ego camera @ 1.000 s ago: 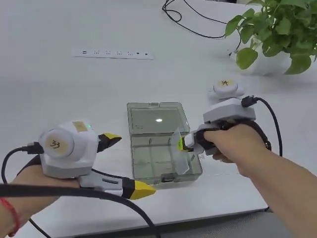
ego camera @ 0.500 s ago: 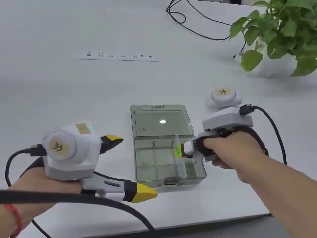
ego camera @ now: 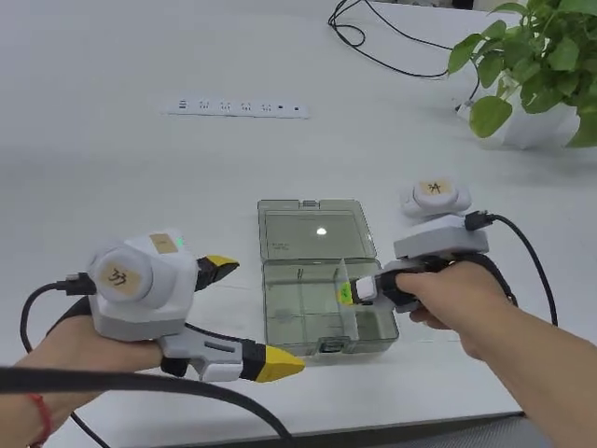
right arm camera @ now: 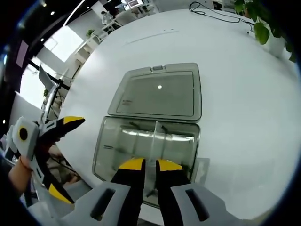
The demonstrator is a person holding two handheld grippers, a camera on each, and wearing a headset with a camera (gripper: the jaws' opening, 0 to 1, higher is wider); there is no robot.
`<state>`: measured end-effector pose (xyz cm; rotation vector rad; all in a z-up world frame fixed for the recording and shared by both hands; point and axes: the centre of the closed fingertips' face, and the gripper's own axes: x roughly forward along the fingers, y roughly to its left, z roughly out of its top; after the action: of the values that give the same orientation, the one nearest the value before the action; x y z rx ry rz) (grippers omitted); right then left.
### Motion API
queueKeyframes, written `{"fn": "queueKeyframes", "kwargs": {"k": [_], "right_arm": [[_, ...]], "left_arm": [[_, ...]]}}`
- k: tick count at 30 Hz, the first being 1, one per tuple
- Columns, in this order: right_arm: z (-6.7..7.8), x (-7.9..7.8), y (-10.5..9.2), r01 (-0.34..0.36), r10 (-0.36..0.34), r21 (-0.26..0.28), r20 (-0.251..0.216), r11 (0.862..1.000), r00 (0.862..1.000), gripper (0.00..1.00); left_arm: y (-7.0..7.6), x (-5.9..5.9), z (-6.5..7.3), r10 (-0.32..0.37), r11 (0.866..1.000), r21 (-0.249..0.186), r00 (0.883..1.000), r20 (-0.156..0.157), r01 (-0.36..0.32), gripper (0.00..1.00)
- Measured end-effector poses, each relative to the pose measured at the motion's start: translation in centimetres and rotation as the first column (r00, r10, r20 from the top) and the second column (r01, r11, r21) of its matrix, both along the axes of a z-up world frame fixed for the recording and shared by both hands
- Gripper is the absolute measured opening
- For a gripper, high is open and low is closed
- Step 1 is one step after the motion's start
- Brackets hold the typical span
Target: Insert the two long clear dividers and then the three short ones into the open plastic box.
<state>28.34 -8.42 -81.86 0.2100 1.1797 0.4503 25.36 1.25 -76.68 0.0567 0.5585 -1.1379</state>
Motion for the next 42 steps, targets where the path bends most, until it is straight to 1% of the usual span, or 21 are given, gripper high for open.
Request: {"fn": "queueKeyframes", "kwargs": {"k": [3, 6, 9, 12, 13, 15, 17, 19, 21, 22, 25, 26, 29, 32, 33, 35, 37, 38, 39, 40, 42], "right_arm": [[0.3, 0.0, 0.2, -0.033, 0.033, 0.012, 0.024, 0.999, 0.999, 0.11], [0.9, 0.2, 0.2, -0.038, 0.036, 0.036, 0.041, 0.999, 0.998, 0.13], [1.5, 0.4, 0.2, -0.05, 0.047, 0.052, 0.066, 0.997, 0.997, 0.16], [2.6, 0.1, 0.4, -0.064, 0.057, 0.067, 0.099, 0.996, 0.994, 0.19], [2.7, 0.0, 0.3, -0.068, 0.061, 0.068, 0.103, 0.995, 0.993, 0.2], [3.2, 0.4, -0.1, -0.081, 0.069, 0.084, 0.137, 0.993, 0.988, 0.23], [3.7, 0.3, -0.1, -0.094, 0.08, 0.084, 0.157, 0.992, 0.984, 0.25], [4.3, 0.3, -0.2, -0.116, 0.099, 0.082, 0.188, 0.99, 0.977, 0.27], [4.8, 0.2, -0.3, -0.135, 0.115, 0.084, 0.208, 0.987, 0.971, 0.3], [5.0, 0.1, -0.2, -0.157, 0.135, 0.084, 0.225, 0.984, 0.965, 0.31], [5.4, -0.1, -0.2, -0.193, 0.167, 0.083, 0.251, 0.978, 0.954, 0.34], [5.6, -0.1, -0.2, -0.216, 0.187, 0.081, 0.27, 0.973, 0.945, 0.35], [6.0, -0.2, -0.3, -0.245, 0.212, 0.075, 0.296, 0.967, 0.931, 0.36], [6.5, -0.2, -0.3, -0.28, 0.239, 0.086, 0.325, 0.956, 0.915, 0.41], [6.8, -0.1, -0.3, -0.299, 0.252, 0.086, 0.35, 0.95, 0.902, 0.42], [7.0, -0.2, -0.5, -0.318, 0.269, 0.08, 0.364, 0.945, 0.892, 0.44], [7.3, -0.1, -0.7, -0.341, 0.286, 0.082, 0.384, 0.936, 0.878, 0.46], [7.3, -0.2, -0.9, -0.346, 0.291, 0.081, 0.386, 0.935, 0.876, 0.47], [7.5, -0.2, -1.0, -0.363, 0.307, 0.074, 0.399, 0.929, 0.864, 0.48], [7.5, -0.2, -1.1, -0.372, 0.314, 0.07, 0.406, 0.926, 0.858, 0.49], [7.7, -0.3, -1.1, -0.405, 0.34, 0.068, 0.429, 0.912, 0.837, 0.52]], "left_arm": [[0.2, 0.1, 0.2, 0.015, 1.0, 0.003, 1.0, 0.001, -0.015, 0.99], [0.4, 0.0, 0.3, 0.029, 1.0, 0.005, 1.0, 0.001, -0.029, 0.99], [0.5, -0.1, 0.5, 0.039, 0.999, 0.011, 0.999, 0.001, -0.039, 0.99], [0.6, -0.1, 0.6, 0.051, 0.999, 0.015, 0.999, 0.003, -0.051, 0.99], [0.7, -0.1, 0.7, 0.055, 0.998, 0.014, 0.998, 0.003, -0.055, 0.99], [0.7, -0.2, 0.7, 0.063, 0.998, 0.017, 0.998, 0.003, -0.063, 0.99], [0.8, -0.2, 0.7, 0.071, 0.997, 0.023, 0.997, 0.0, -0.071, 0.99], [0.9, -0.3, 0.8, 0.08, 0.996, 0.024, 0.997, -0.001, -0.08, 0.98], [1.1, -0.4, 0.8, 0.089, 0.996, 0.028, 0.996, -0.003, -0.089, 0.98], [1.2, -0.4, 0.8, 0.094, 0.995, 0.03, 0.996, -0.001, -0.094, 0.98], [1.3, -0.5, 0.8, 0.106, 0.994, 0.035, 0.994, -0.004, -0.106, 0.98], [1.4, -0.5, 0.8, 0.112, 0.993, 0.039, 0.994, -0.004, -0.111, 0.98], [1.6, -0.5, 0.8, 0.127, 0.991, 0.041, 0.992, -0.006, -0.127, 0.98], [1.8, -0.5, 0.8, 0.144, 0.988, 0.05, 0.989, -0.009, -0.144, 0.97], [1.9, -0.5, 0.8, 0.148, 0.988, 0.051, 0.989, -0.007, -0.147, 0.97], [2.0, -0.6, 0.7, 0.158, 0.986, 0.055, 0.987, -0.012, -0.157, 0.97], [2.0, -0.6, 0.7, 0.163, 0.985, 0.056, 0.987, -0.009, -0.163, 0.96], [2.0, -0.7, 0.7, 0.168, 0.984, 0.061, 0.986, -0.011, -0.167, 0.96], [2.0, -0.8, 0.6, 0.173, 0.983, 0.064, 0.985, -0.015, -0.172, 0.96], [2.0, -0.8, 0.7, 0.178, 0.982, 0.065, 0.984, -0.015, -0.176, 0.96], [2.1, -0.7, 0.7, 0.189, 0.98, 0.067, 0.982, -0.016, -0.188, 0.96]]}}
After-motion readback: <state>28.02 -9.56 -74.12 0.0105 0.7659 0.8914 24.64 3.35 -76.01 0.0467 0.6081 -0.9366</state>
